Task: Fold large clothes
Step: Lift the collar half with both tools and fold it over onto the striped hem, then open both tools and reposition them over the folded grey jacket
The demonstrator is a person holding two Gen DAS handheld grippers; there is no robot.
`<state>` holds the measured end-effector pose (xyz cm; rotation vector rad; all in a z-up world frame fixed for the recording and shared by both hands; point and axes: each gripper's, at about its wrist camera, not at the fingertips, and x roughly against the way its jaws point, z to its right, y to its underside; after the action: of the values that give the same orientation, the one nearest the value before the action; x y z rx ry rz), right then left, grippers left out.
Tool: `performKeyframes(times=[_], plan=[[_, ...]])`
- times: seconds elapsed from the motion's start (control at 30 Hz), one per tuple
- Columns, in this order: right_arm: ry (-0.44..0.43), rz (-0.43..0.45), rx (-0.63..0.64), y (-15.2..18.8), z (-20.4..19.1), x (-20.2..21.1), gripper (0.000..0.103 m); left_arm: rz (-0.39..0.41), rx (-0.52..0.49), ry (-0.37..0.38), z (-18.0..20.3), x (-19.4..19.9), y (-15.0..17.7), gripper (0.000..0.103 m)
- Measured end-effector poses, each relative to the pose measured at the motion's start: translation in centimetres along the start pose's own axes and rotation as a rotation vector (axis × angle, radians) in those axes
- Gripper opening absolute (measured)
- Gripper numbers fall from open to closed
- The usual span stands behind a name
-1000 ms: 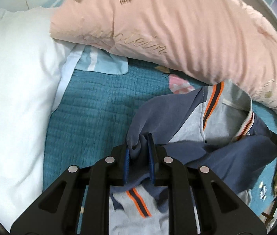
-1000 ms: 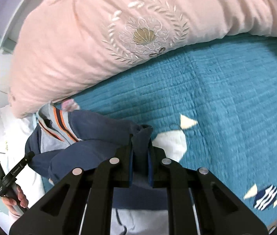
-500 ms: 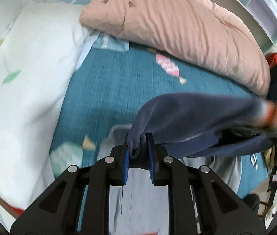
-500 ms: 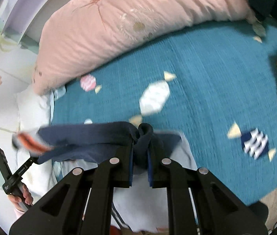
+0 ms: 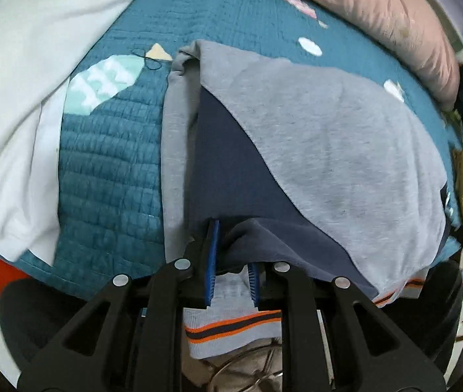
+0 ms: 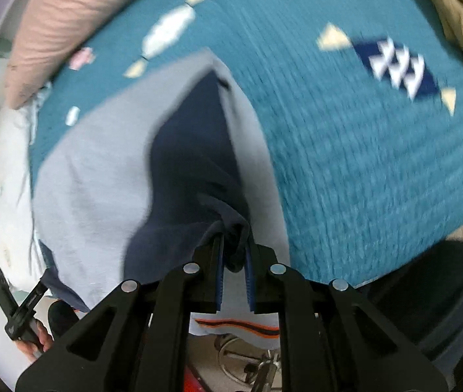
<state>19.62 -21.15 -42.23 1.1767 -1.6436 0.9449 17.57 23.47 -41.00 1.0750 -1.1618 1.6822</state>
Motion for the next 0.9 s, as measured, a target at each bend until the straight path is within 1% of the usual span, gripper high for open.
performKeyframes(times=[0.1,0.17,0.23,0.33,0.37,0.43,0.47,0.5,0.53,0.57,0.63,0.73,0.8,0.9], plan=[[0.013,0.000,-0.003,0.9,0.4,-1.2,0.010,0.009,0.023,0.033,-0.7,0.0,0.2,0.017],[0.037,0.006,0.008,1.1,0.0,-1.6,0.010,0.009,0.016,0.035,-0.7,0.1,0.1,0.017],[0.055,0.007,0.019,0.9,-0.5,-1.3,0.010,0.015,-0.006,0.011,-0.4,0.5,0.2,0.017],[0.063,0.011,0.054,0.9,-1.1,-0.7,0.011,0.023,-0.039,-0.054,0.3,1.6,0.4,0.017],[0.062,0.010,0.062,0.9,-1.1,-0.4,0.013,0.019,-0.046,-0.067,0.2,1.9,0.6,0.017],[0.049,0.008,0.069,1.1,-1.0,0.3,0.014,0.012,-0.059,-0.113,0.5,2.5,0.7,0.025],[0.051,-0.002,0.071,1.3,-0.9,0.6,0.017,0.013,-0.061,-0.131,0.5,2.8,0.9,0.035],[0.049,-0.007,0.074,1.5,-0.9,1.0,0.018,0.016,-0.060,-0.146,0.4,3.2,1.1,0.049],[0.036,0.000,0.074,1.7,-0.7,1.7,0.020,0.019,-0.058,-0.157,0.3,3.6,1.3,0.055],[0.029,0.007,0.070,1.9,-0.6,2.3,0.020,0.023,-0.058,-0.169,0.2,3.9,1.3,0.066],[0.027,0.022,0.070,2.4,-0.2,3.8,0.020,0.043,-0.055,-0.206,0.2,5.2,1.5,0.068],[0.012,0.096,0.073,2.4,-0.5,6.5,0.020,0.050,-0.031,-0.217,0.6,6.5,1.3,0.069],[-0.005,0.125,0.093,2.3,-0.8,8.0,0.020,0.067,-0.046,-0.241,1.6,7.2,1.1,0.069],[-0.026,0.154,0.144,1.8,-2.9,9.4,0.020,0.093,-0.066,-0.250,3.1,8.2,1.0,0.069]])
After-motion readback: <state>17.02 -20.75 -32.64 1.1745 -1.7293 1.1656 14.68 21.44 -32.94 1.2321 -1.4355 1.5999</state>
